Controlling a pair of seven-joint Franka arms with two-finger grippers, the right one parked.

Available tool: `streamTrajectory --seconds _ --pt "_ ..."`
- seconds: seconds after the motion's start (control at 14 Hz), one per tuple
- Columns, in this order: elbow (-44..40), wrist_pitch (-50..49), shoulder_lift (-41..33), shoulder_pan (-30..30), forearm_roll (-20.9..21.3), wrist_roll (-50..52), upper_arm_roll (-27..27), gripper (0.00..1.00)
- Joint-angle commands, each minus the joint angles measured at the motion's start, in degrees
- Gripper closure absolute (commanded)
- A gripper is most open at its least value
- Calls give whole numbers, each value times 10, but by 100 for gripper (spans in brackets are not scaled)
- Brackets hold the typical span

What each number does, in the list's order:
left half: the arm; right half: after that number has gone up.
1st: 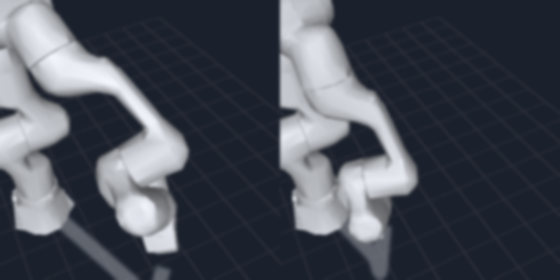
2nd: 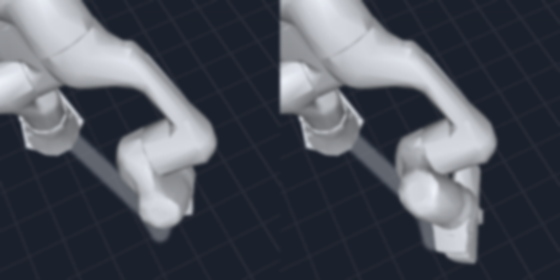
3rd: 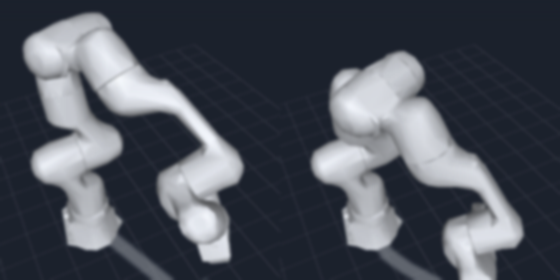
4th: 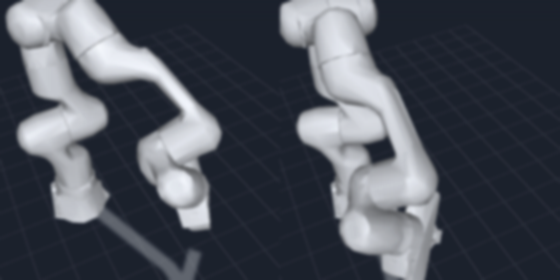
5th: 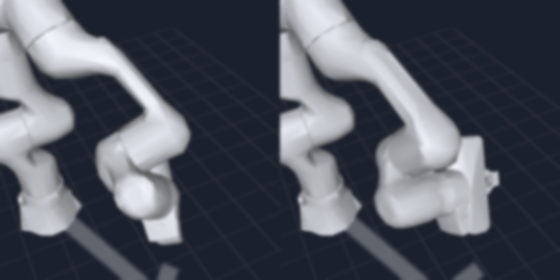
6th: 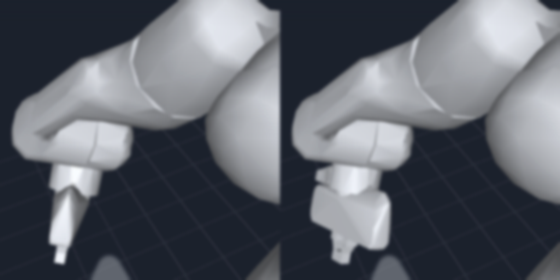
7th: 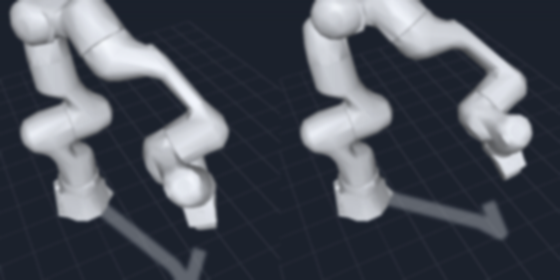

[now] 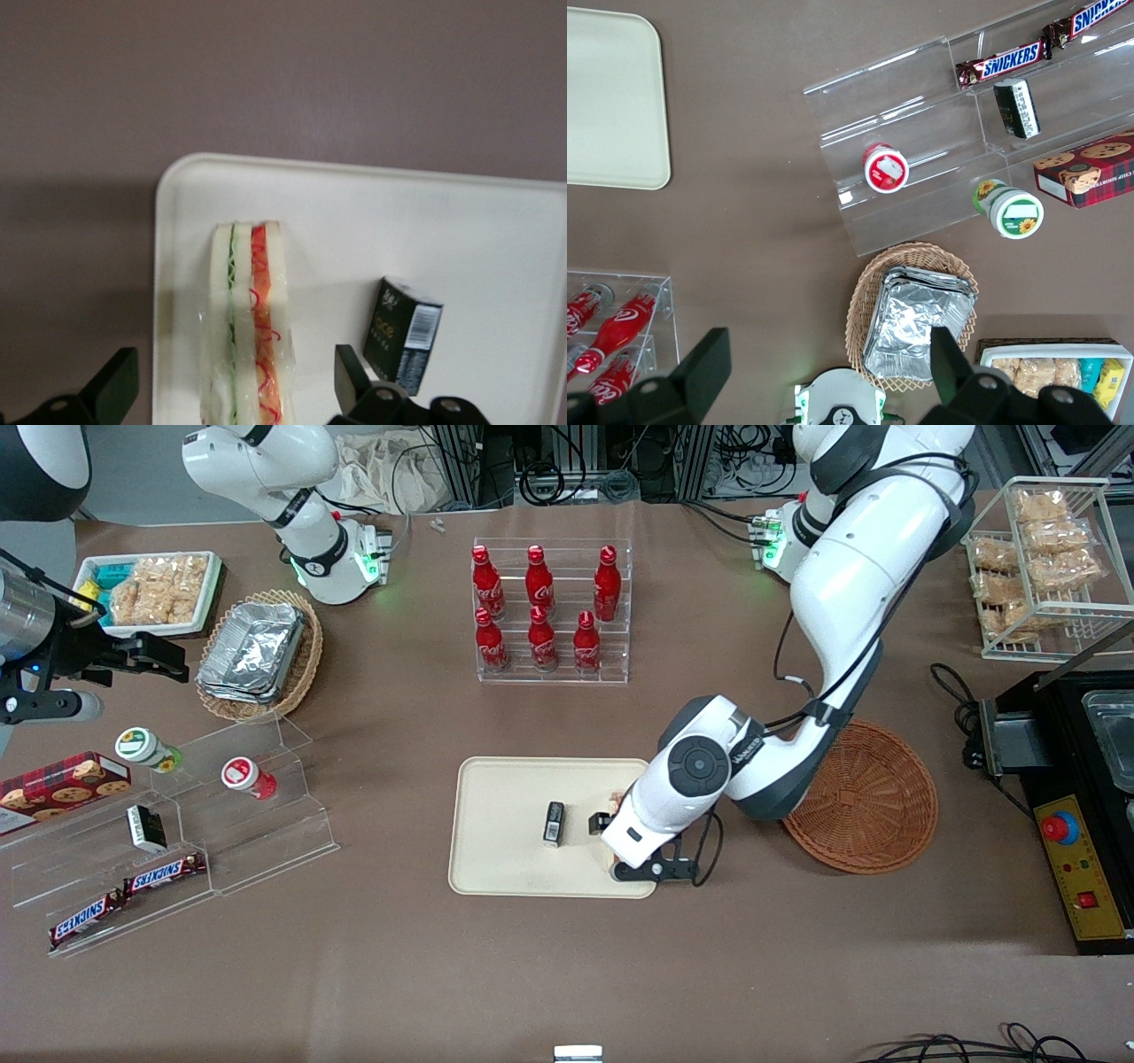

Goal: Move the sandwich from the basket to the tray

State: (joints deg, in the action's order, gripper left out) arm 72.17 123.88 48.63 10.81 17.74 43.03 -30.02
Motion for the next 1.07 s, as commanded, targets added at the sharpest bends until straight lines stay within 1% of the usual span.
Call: streamTrajectory --seconds 0.0,0.21,0.29,0.36,0.43,0.5,0.57,0.64,0.79,0.86,1.0 --pt "7 -98 -79 -46 3 7 15 0" --pt "22 -179 -157 -112 -5 -35 15 0" --pt "22 -198 -175 -143 -26 -59 13 0" --pt "24 -210 -192 -171 -62 -97 14 0" --pt "48 -241 -219 -203 -96 -142 15 1" --pt "83 -249 -253 -239 -118 -192 15 1" --pt "123 -247 -293 -252 -138 -247 23 1" --pt "154 -240 -324 -248 -153 -282 63 1" --pt "219 -236 -380 -201 -201 -343 153 0" --pt "260 -226 -409 -187 -210 -378 183 0" --pt "329 -188 -455 -184 -206 -406 190 0"
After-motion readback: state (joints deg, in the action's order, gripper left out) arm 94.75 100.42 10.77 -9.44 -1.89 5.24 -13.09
